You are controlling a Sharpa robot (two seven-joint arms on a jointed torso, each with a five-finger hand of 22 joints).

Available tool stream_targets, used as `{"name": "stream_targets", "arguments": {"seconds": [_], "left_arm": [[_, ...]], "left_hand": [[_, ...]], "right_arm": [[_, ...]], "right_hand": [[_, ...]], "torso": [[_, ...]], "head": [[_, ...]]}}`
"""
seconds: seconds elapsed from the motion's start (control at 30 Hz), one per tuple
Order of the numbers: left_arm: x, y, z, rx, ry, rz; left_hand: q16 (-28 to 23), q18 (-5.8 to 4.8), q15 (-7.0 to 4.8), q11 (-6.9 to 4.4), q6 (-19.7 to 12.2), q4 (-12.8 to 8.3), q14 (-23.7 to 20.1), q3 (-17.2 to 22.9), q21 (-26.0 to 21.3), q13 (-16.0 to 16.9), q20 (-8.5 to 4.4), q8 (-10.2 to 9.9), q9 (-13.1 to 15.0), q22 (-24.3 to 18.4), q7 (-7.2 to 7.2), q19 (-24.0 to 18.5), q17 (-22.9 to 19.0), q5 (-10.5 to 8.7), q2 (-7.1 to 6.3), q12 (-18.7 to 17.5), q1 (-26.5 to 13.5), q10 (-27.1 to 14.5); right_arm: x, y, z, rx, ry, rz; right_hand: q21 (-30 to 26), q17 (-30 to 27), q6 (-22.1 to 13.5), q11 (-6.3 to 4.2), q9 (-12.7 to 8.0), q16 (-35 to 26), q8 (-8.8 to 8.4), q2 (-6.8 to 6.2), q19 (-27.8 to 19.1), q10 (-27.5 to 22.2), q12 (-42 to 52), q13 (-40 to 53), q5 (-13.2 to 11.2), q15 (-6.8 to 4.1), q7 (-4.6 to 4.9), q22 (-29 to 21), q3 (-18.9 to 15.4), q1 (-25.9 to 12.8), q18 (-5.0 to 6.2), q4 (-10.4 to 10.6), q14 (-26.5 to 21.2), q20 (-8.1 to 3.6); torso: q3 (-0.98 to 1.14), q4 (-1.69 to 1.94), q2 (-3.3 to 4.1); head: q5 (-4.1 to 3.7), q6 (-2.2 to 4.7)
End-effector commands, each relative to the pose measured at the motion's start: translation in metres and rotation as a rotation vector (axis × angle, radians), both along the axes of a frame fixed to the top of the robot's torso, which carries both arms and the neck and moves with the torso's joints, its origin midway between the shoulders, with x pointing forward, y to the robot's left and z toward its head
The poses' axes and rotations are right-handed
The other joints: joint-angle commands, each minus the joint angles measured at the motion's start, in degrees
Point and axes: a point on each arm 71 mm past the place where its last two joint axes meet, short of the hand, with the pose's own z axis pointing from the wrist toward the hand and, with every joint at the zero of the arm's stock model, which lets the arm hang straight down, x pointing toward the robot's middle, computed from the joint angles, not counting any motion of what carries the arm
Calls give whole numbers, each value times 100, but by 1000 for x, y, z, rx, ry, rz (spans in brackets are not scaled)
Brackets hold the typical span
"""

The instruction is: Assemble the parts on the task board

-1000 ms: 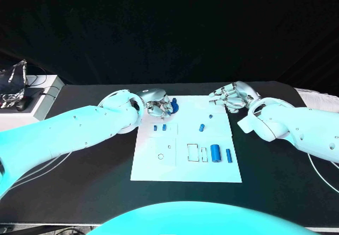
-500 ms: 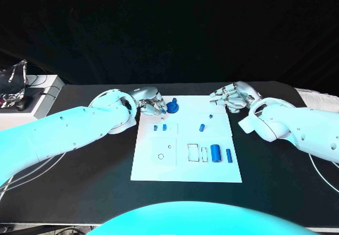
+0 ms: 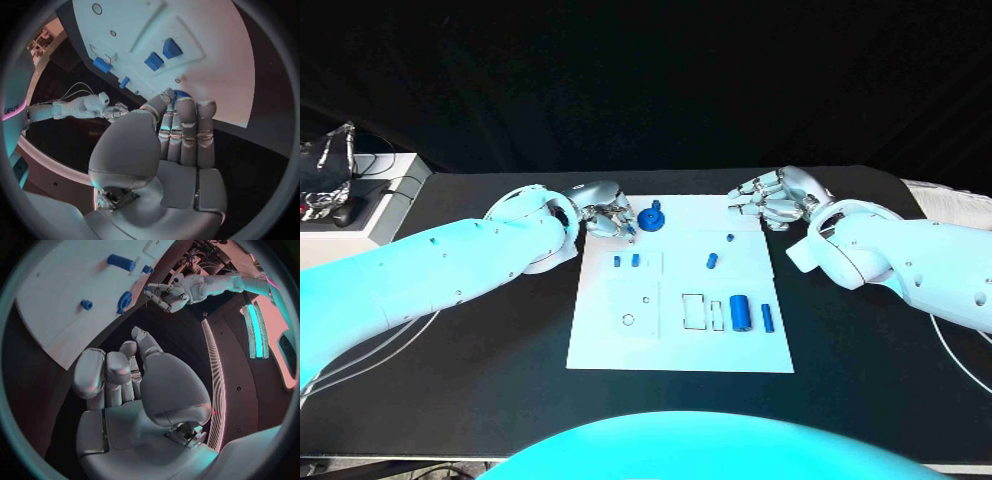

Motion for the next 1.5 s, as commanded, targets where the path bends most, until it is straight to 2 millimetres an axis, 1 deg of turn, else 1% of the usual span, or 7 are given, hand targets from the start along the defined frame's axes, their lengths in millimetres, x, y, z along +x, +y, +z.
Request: {"name": "stream_targets", "arguments": {"seconds": [0.03,0.4,0.6,1.13,1.23,1.4,1.5], "left_arm": [[-1,-2,-3,12,25,-9],[-2,-1,-7,23,40,-12],[-2,-1,-9,28,47,-12],[-2,1,-12,38,59,-8],[-2,0,-12,40,63,-11],[-2,-2,-13,41,66,-16],[-3,-2,-14,42,67,-16]], "left_hand": [[32,119,14,6,-23,-11,-31,-20,24,5,38,18,10,310,0,-11,9,18,-10,-3,4,-19],[33,125,15,7,-26,-6,-30,-27,37,4,44,16,10,312,-1,-8,8,18,-23,-3,1,-21],[32,130,15,8,-28,-1,-31,-32,35,4,48,17,10,310,-1,-12,6,17,-28,-3,1,-23],[33,137,17,9,-32,1,-35,-29,36,5,54,17,10,308,0,-17,4,19,-27,-2,14,-26],[33,139,18,9,-30,4,-41,-28,38,4,57,17,10,308,-1,-21,2,19,-28,-2,16,-27],[33,140,18,8,-30,3,-43,-26,34,5,58,18,10,306,-4,-24,2,18,-26,-1,18,-25],[35,142,19,10,-36,3,-48,-23,28,4,60,16,9,305,-2,-32,1,19,-27,-3,19,-30]], "right_arm": [[-1,2,0,1,2,18],[-1,2,0,1,1,19],[-1,2,0,1,1,19],[-1,2,0,0,1,19],[-1,2,0,0,1,19],[-1,2,0,0,1,19],[-1,2,0,0,2,19]], "right_hand": [[22,6,1,-13,-8,-7,-15,36,418,-19,9,6,38,-26,44,847,31,25,17,-8,-12,-34],[22,6,1,-13,-8,-7,-15,36,418,-19,9,6,38,-26,44,847,31,25,17,-8,-12,-34],[22,6,1,-13,-8,-7,-15,36,418,-19,9,6,38,-26,44,847,31,25,17,-8,-12,-34],[22,6,1,-13,-8,-7,-15,36,418,-19,9,6,38,-26,44,847,31,25,17,-8,-12,-34],[23,23,0,-12,-17,-14,-15,40,418,-18,12,9,41,-26,46,846,41,19,17,-31,-9,-34],[23,23,0,-12,-17,-14,-15,40,418,-18,12,9,41,-26,46,846,41,19,17,-31,-9,-34],[23,23,0,-12,-17,-14,-15,40,418,-18,12,9,41,-26,46,846,41,19,17,-31,-9,-34]], "torso": [[0,3,0],[-8,6,0],[-4,6,0],[-2,3,-1],[-2,2,-1],[-3,4,0],[-2,4,1]], "head": [[0,-1],[-2,-1],[-4,-1],[-1,-1],[-21,-1],[-14,-1],[-33,-1]]}}
